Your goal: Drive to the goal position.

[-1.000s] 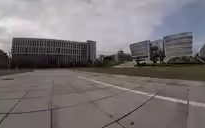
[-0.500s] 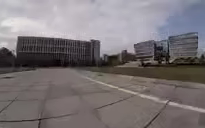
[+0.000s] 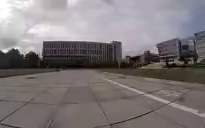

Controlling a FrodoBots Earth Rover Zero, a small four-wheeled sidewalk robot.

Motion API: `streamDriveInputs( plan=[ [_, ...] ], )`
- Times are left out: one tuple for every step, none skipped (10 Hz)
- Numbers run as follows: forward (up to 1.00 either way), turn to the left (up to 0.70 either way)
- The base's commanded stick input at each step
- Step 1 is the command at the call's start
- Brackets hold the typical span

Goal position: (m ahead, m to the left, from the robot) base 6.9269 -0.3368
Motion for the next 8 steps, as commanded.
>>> streamDriveInputs(
  plan=[
    [0.70, 0.35],
    [0.70, 0.35],
    [0.70, 0.35],
    [0.70, 0.27],
    [0.70, 0.12],
    [0.70, 0.00],
    [0.70, 0.00],
    [0.70, 0.00]
  ],
)
